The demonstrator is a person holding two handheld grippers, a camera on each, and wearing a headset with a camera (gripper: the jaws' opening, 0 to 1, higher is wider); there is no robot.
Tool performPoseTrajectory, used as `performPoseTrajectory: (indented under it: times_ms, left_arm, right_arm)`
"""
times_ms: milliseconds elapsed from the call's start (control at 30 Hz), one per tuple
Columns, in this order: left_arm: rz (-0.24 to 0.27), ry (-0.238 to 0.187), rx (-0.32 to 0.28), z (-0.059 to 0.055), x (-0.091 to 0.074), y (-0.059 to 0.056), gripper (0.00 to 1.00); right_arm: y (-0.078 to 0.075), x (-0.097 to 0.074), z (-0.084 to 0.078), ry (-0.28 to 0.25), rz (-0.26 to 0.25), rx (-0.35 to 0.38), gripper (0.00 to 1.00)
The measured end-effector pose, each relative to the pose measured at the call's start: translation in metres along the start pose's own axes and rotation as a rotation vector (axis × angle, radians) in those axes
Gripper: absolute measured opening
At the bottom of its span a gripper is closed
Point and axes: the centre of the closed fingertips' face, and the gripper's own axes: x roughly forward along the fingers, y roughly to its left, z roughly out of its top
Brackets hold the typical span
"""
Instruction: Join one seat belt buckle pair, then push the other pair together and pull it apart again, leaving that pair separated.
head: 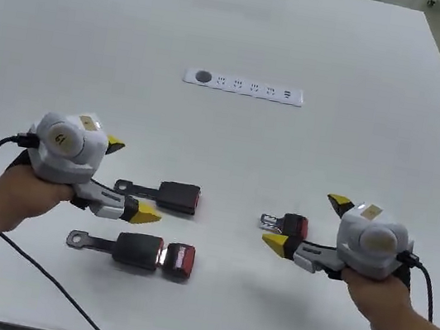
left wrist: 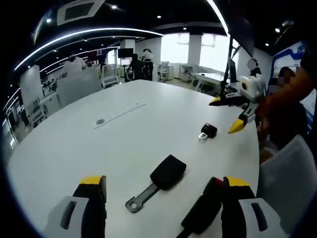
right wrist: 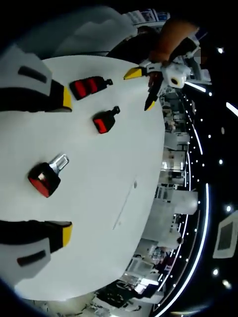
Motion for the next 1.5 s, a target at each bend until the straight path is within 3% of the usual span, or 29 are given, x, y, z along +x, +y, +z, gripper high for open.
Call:
performPoseTrajectory:
  times_ms: [200, 433, 567, 733, 867, 1100, 1300, 1500]
  left_arm:
    - [-0.001, -0.033, 0.018, -0.001, -0.02, -0.011, 1.0]
    - [-0.036, -0.044, 0.091, -0.012, -0.043, -0.032, 1.0]
    - [-0.029, -0.066, 0.111, -0.012, -0.057, -0.033, 1.0]
    - [-0.015, -0.104, 0.11, -0.007, -0.074, -0.032, 1.0]
    - [0.008, -0.128, 0.094, -0.01, -0.086, -0.031, 1.0]
    - [0.008, -0.114, 0.055, -0.029, -0.091, -0.035, 1.0]
    - [-0.003, -0.08, 0.044, -0.046, -0.089, -0.039, 1.0]
    - [-0.002, -0.072, 0.03, -0.05, -0.087, -0.036, 1.0]
  right_arm:
    - [0.024, -0.013, 0.008, -0.019, 0.014, -0.055, 0.95]
    - [0.052, -0.033, 0.01, -0.021, 0.039, -0.128, 0.96]
    - [0.06, -0.045, 0.006, -0.016, 0.044, -0.146, 0.97]
    - [0.062, -0.059, 0.006, -0.035, 0.012, -0.112, 0.98]
    - [0.063, -0.064, -0.001, -0.034, -0.012, -0.084, 0.98]
    - [0.072, -0.073, -0.021, -0.015, -0.02, -0.049, 0.98]
    - [0.069, -0.079, -0.027, -0.016, -0.032, -0.03, 0.98]
    - [0.066, -0.078, -0.026, -0.016, -0.037, -0.023, 0.99]
